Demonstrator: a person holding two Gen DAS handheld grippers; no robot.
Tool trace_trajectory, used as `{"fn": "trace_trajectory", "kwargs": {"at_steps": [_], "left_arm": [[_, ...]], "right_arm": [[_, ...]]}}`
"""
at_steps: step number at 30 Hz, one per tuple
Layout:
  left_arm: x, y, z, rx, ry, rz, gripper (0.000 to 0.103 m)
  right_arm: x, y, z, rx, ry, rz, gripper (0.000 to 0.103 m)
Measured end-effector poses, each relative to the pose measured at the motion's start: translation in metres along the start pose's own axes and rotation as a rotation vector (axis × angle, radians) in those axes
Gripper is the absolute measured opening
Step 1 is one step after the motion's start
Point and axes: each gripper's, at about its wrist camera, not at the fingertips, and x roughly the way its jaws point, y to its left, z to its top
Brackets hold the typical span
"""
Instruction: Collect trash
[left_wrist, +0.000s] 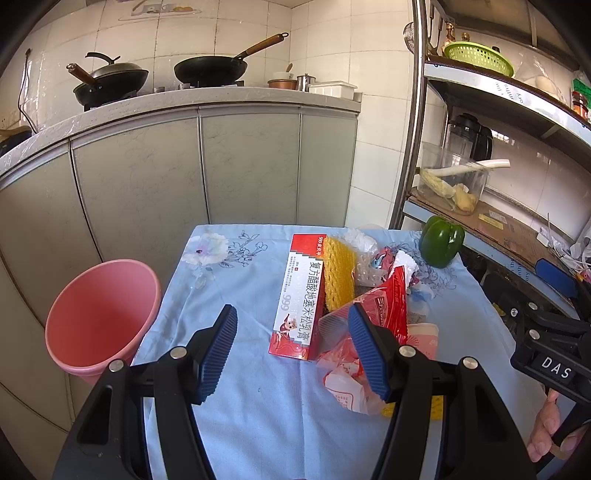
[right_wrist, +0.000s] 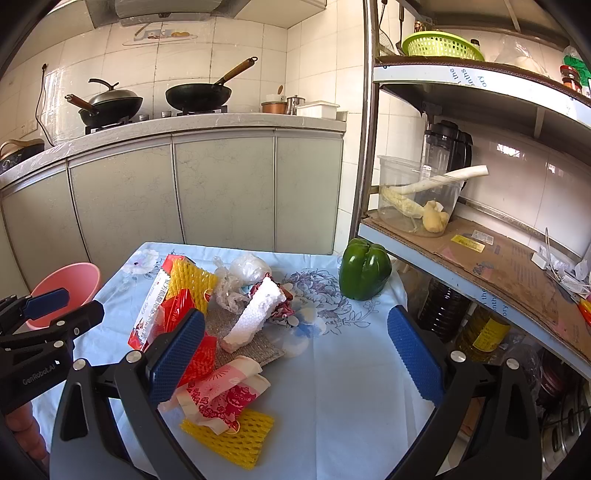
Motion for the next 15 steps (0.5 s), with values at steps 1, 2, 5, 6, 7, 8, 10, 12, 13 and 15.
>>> {"fn": "trace_trajectory", "kwargs": {"at_steps": [1,2,5,6,7,8,10,12,13,15], "left_arm": [[-0.0011,-0.0005,-0.0009,0.001,0.0,0.0,0.062],[0.0,-0.0009,-0.0008,0.001,0.0,0.001,0.062],[0.0008,-0.0009,-0.0007,0.001,0.0,-0.001,0.062],[0.0008,-0.001,-0.0005,0.001,0.0,0.0,0.062],[0.0008,-0.001,-0.0005,0.001,0.0,0.0,0.062],[0.0008,-0.0007,0.0,0.002,0.0,0.0,0.062],[0.0005,-0.0006,0.0003,0.002,0.0,-0.001,0.062],[0.0005,-0.0008,0.0004,0.002,-0.001,0.001,0.062],[0.0004,-0.0007,0.0005,0.003,0.0,0.001,0.062],[0.0004,-0.0005,0.0006,0.002,0.0,0.0,0.062]], "right_arm": [[0.0001,0.0,0.0,0.0,0.0,0.0,0.1],[0.0,0.0001,0.0,0.0,0.0,0.0,0.1],[0.0001,-0.0004,0.0002,0.0,0.0,-0.001,0.1],[0.0006,-0.0006,0.0001,0.001,0.0,-0.001,0.1],[0.0005,-0.0006,0.0001,0.001,0.0,-0.001,0.1],[-0.0001,-0.0004,0.0,0.0,-0.001,0.0,0.1],[0.0,-0.0007,0.0001,0.002,-0.001,0.0,0.1],[0.0,-0.0008,0.0001,0.001,-0.002,0.0,0.1],[0.0003,-0.001,0.0002,0.001,-0.003,0.0,0.1],[-0.0001,-0.001,0.0003,0.002,-0.002,0.0,0.1]]}}
